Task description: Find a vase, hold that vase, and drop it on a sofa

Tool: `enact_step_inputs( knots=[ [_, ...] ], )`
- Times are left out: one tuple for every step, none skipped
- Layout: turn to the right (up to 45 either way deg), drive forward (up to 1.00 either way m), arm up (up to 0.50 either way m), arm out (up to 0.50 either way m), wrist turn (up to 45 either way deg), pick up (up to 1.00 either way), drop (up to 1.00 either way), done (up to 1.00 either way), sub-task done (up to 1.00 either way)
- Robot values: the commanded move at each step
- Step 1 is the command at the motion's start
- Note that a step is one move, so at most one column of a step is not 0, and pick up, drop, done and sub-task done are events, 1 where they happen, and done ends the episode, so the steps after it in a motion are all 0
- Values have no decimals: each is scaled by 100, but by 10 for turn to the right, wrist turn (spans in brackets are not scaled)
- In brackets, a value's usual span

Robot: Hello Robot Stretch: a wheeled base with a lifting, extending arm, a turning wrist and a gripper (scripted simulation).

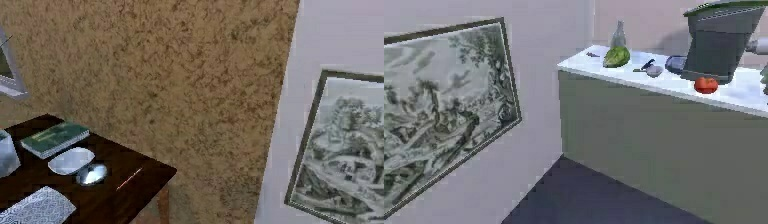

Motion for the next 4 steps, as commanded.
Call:
enact_step_inputs(
  knots=[
    [-450,0,0,0,0,0,0,0,0],
    [-450,0,0,0,0,0,0,0,0],
    [-300,0,0,0,0,0,0,0,0],
    [330,0,0,0,0,0,0,0,0]
  ],
)
